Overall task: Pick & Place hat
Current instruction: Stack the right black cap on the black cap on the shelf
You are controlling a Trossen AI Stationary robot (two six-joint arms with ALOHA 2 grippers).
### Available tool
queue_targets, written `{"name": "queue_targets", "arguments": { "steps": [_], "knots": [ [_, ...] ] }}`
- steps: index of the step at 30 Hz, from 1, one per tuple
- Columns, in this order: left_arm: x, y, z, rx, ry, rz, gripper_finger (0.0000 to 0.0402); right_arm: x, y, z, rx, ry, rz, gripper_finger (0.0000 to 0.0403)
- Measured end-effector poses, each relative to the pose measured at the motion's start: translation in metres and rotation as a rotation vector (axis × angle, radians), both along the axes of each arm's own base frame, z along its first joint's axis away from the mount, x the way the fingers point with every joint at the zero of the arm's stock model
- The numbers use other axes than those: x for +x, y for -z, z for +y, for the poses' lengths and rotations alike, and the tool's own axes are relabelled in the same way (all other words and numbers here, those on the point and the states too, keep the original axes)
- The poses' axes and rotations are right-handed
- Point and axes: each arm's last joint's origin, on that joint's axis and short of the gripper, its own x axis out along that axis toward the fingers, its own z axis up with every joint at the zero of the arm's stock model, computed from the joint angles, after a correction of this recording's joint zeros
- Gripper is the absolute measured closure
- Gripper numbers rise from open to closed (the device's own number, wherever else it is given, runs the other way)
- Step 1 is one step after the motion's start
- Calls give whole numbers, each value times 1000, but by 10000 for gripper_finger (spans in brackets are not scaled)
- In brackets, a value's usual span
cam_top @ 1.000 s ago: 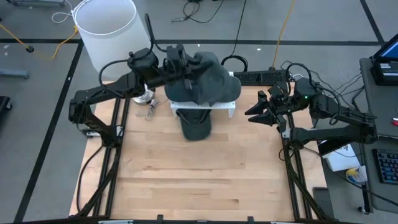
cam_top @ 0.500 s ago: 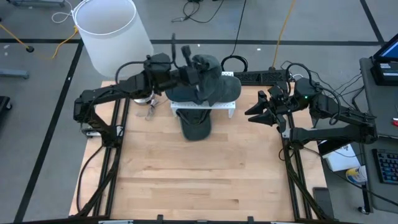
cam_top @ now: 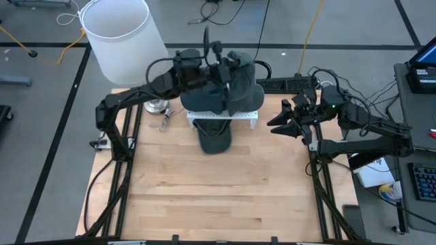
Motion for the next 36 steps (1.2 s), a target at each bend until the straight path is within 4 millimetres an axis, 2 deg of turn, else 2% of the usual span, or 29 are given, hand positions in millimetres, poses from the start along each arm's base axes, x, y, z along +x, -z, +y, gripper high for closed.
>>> {"name": "queue_targets", "arguments": {
  "steps": [10, 14, 24, 31, 36],
  "knots": [
    [32, 24, 15, -44, -3, 33, 386, 9, 5, -2, 4, 3, 30, 248],
    [37, 31, 28, -99, -29, 27, 386, 13, 7, -3, 8, 1, 44, 248],
    [28, 53, 53, -173, -135, 209, 386, 15, 8, -4, 4, 0, 50, 248],
    [27, 55, 54, -107, -199, 266, 386, 14, 7, -3, -44, -4, 32, 248],
    [24, 66, 54, -109, -225, 388, 386, 14, 7, -3, -52, -5, 30, 248]
  ]
}}
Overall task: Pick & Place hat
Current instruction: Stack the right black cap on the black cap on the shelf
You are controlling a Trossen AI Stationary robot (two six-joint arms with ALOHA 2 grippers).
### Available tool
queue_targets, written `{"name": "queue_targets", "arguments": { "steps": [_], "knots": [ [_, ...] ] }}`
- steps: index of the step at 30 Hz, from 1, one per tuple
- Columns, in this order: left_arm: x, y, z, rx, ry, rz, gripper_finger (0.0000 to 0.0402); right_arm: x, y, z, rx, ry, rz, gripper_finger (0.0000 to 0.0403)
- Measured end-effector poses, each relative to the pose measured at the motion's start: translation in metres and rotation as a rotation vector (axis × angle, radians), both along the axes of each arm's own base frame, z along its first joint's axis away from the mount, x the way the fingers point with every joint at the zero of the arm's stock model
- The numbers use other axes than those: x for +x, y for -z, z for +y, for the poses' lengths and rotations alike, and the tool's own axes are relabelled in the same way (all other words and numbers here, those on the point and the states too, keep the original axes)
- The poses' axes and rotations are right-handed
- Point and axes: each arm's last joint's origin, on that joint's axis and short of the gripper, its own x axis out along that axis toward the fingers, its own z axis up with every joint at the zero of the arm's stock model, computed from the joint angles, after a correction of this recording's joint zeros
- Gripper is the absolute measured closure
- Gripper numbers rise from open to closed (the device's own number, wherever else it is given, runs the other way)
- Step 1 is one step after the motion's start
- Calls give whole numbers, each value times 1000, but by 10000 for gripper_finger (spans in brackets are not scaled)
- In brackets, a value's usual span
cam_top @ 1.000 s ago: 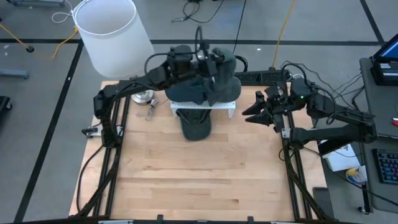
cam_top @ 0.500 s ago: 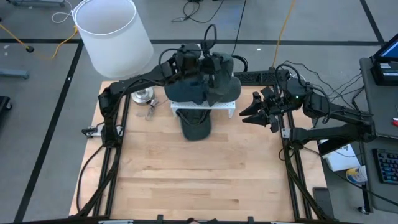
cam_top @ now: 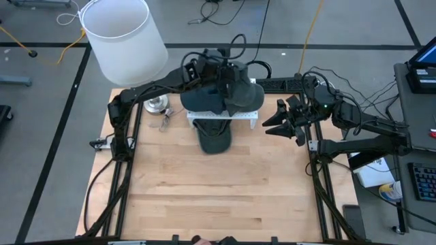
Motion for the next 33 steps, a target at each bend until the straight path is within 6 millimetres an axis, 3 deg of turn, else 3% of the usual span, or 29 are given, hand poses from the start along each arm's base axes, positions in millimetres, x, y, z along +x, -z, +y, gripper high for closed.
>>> {"name": "queue_targets", "arguments": {
  "steps": [15, 28, 33],
  "knots": [
    [19, 42, 9, -42, -83, 128, 386, 0, 0, 0, -55, -6, -16, 248],
    [16, 52, 13, -40, -99, 223, 386, 0, 0, 0, -55, -6, -16, 248],
    [16, 67, 17, -88, -94, 302, 385, 0, 0, 0, -39, -4, -12, 248]
  ]
}}
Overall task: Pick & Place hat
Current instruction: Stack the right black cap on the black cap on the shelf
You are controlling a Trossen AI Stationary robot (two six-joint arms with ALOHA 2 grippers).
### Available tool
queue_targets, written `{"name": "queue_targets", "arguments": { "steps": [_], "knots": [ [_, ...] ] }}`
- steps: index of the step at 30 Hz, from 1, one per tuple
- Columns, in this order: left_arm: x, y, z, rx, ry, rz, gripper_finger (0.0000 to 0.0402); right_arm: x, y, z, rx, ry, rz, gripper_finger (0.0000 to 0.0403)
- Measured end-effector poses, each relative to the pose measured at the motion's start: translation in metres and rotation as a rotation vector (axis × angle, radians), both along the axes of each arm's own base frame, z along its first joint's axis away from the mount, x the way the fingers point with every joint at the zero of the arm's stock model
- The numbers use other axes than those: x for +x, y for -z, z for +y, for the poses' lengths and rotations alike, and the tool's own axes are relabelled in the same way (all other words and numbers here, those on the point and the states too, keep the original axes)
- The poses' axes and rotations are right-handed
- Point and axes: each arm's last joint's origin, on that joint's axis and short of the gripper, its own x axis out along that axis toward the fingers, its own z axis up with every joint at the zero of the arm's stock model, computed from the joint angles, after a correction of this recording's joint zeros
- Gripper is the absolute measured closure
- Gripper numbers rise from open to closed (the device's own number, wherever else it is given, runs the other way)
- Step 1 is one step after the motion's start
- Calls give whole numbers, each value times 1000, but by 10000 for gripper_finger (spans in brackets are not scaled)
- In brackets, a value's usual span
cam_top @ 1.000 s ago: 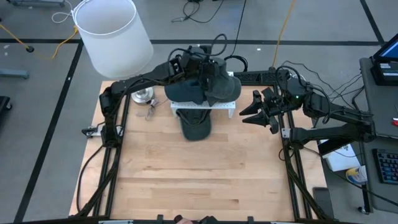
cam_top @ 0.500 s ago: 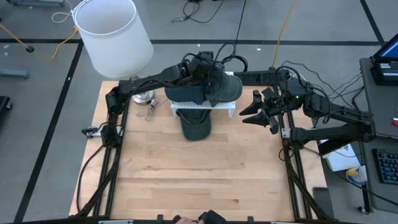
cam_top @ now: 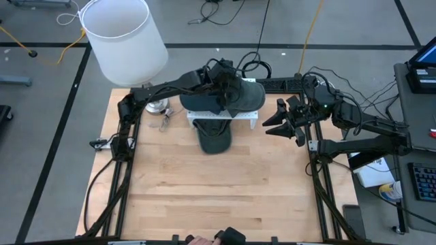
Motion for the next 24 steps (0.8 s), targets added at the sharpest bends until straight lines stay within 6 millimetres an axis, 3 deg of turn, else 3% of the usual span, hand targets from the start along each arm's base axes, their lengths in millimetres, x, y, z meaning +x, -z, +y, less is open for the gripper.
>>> {"name": "queue_targets", "arguments": {
  "steps": [5, 14, 24],
  "knots": [
    [3, 0, 0, -19, -21, -49, 382, 0, 0, 0, -1, 0, 0, 248],
    [8, -3, -6, -7, -13, -85, 280, 0, 0, 0, -1, 0, 0, 248],
    [8, -9, -22, 24, -60, -72, 229, 0, 0, 0, -18, -2, -5, 248]
  ]
}}
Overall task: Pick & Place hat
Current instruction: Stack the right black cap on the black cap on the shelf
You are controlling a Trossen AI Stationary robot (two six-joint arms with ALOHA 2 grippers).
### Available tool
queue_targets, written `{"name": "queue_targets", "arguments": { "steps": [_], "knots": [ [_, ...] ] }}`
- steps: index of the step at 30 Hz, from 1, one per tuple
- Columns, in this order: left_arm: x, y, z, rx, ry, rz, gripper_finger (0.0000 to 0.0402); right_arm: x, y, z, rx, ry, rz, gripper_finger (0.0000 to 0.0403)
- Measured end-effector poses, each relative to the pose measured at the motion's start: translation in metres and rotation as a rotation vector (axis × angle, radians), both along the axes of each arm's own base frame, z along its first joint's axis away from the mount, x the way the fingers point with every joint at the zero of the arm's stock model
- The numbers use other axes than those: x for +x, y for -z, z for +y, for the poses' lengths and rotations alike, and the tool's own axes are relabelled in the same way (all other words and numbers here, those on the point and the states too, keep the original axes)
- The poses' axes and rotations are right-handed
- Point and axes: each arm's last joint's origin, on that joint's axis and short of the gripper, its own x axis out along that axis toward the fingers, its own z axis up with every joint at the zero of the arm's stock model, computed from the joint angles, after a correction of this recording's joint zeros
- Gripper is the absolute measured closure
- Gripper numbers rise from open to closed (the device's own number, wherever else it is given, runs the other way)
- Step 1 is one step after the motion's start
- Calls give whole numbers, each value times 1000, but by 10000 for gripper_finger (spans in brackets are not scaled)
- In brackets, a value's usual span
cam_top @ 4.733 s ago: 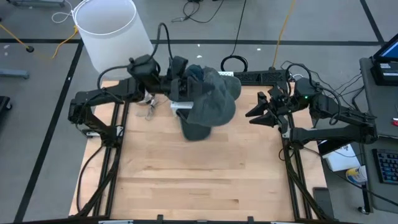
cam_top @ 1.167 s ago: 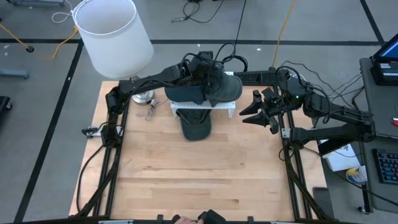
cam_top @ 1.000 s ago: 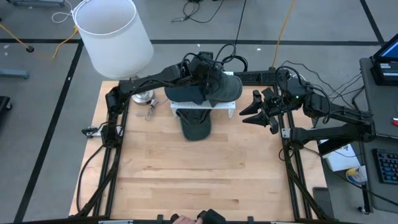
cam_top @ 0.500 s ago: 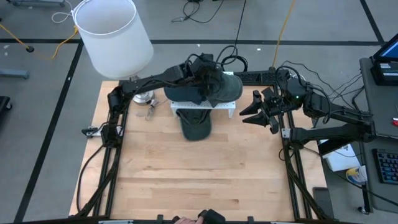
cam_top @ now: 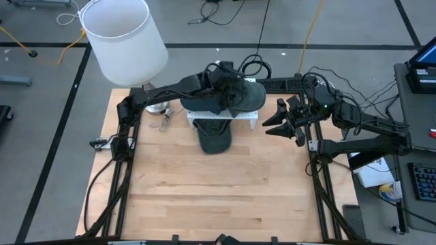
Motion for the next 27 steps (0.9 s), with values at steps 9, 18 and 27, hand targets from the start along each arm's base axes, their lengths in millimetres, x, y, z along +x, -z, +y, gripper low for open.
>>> {"name": "queue_targets", "arguments": {
  "steps": [9, 18, 27],
  "knots": [
    [-6, -13, -8, 51, -90, -14, 230, 0, 0, 0, -5, 2, -1, 248],
    [-19, -26, -8, 24, -140, -52, 233, 0, 0, 0, -5, 3, -1, 248],
    [-21, -53, -4, 48, -229, -307, 228, 0, 0, -2, -11, 55, 1, 248]
  ]
}}
